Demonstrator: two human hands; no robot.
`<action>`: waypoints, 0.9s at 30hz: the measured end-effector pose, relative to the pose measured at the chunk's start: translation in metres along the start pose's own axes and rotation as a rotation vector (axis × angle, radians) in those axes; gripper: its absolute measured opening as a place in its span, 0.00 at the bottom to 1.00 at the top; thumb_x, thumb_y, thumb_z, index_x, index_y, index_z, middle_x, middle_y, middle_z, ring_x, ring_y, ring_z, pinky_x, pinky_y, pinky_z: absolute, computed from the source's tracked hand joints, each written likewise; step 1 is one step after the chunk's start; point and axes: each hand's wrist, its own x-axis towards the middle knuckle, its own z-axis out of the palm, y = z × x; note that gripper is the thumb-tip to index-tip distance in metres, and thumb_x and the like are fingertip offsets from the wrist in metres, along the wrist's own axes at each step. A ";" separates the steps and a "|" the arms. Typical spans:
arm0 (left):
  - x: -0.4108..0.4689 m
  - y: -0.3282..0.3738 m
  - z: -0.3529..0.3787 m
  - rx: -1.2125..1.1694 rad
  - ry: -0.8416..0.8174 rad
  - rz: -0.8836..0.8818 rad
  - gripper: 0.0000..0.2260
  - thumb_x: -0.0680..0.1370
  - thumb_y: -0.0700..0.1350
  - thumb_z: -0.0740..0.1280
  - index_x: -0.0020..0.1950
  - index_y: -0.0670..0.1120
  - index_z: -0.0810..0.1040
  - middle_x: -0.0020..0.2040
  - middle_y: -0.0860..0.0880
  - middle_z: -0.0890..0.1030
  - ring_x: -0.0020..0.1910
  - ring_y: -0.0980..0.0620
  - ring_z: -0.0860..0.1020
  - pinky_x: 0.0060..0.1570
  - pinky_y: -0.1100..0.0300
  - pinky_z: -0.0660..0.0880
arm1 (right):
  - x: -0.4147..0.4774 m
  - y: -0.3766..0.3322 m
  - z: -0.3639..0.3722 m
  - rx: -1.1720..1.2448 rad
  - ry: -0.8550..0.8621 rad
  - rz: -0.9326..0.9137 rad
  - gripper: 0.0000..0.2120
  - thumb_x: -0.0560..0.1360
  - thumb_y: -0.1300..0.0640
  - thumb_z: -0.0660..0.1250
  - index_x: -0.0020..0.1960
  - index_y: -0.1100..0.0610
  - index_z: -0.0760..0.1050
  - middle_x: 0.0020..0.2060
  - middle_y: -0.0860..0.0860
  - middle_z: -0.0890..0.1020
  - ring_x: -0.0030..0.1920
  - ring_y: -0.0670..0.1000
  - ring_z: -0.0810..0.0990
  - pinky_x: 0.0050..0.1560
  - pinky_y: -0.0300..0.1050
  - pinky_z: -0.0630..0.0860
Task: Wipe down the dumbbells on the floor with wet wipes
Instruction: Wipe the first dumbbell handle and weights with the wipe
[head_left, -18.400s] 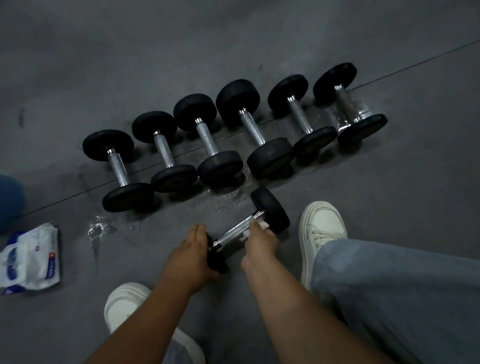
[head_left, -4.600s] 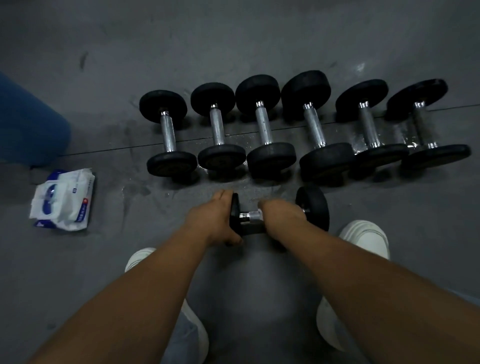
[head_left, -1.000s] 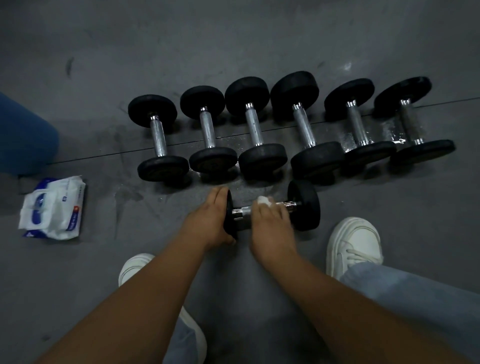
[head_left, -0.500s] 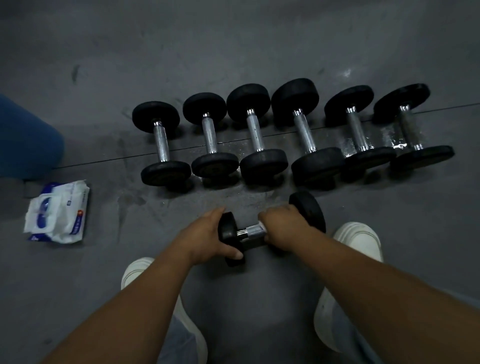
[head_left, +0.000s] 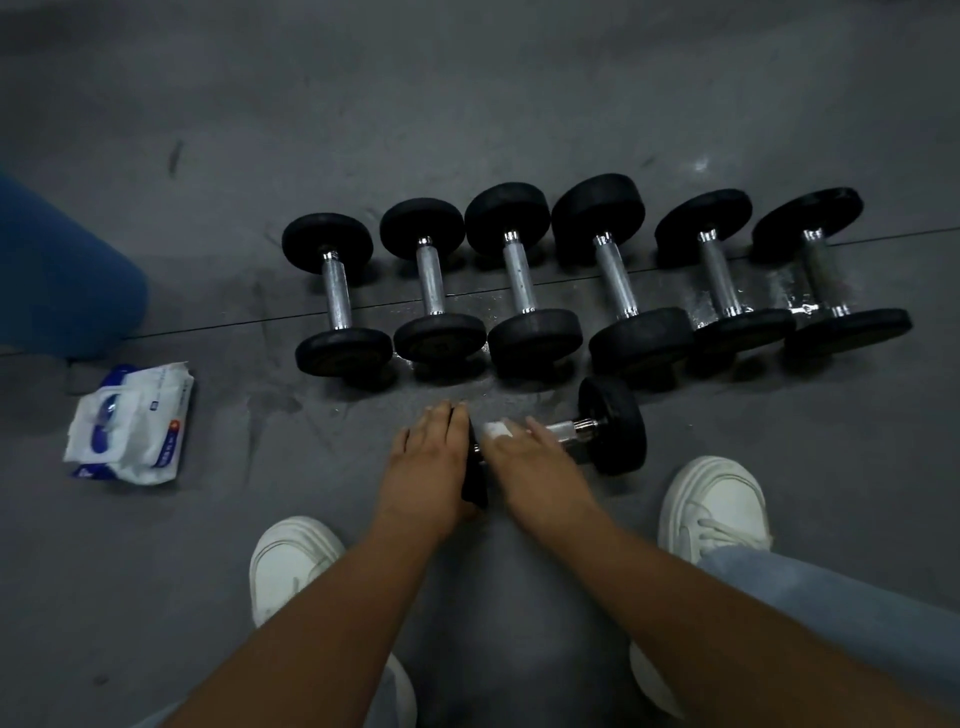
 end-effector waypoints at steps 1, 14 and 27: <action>0.002 -0.001 0.000 -0.003 -0.010 0.001 0.54 0.66 0.56 0.77 0.80 0.46 0.44 0.80 0.47 0.50 0.79 0.48 0.49 0.77 0.50 0.51 | 0.004 0.007 -0.001 0.011 0.017 0.042 0.24 0.71 0.59 0.49 0.60 0.59 0.76 0.56 0.55 0.80 0.59 0.55 0.77 0.67 0.52 0.65; 0.007 -0.003 -0.005 -0.035 -0.053 0.006 0.54 0.66 0.56 0.77 0.80 0.48 0.45 0.80 0.48 0.51 0.78 0.50 0.55 0.75 0.52 0.54 | -0.004 0.003 -0.003 0.092 0.078 0.026 0.15 0.70 0.62 0.59 0.54 0.57 0.78 0.48 0.54 0.81 0.52 0.57 0.79 0.60 0.48 0.72; 0.021 -0.014 -0.026 0.073 -0.170 0.110 0.52 0.59 0.66 0.77 0.76 0.51 0.58 0.73 0.51 0.66 0.71 0.48 0.64 0.74 0.48 0.55 | 0.037 0.040 -0.033 0.092 -0.639 0.027 0.12 0.71 0.46 0.70 0.52 0.45 0.72 0.51 0.50 0.80 0.53 0.54 0.78 0.56 0.50 0.71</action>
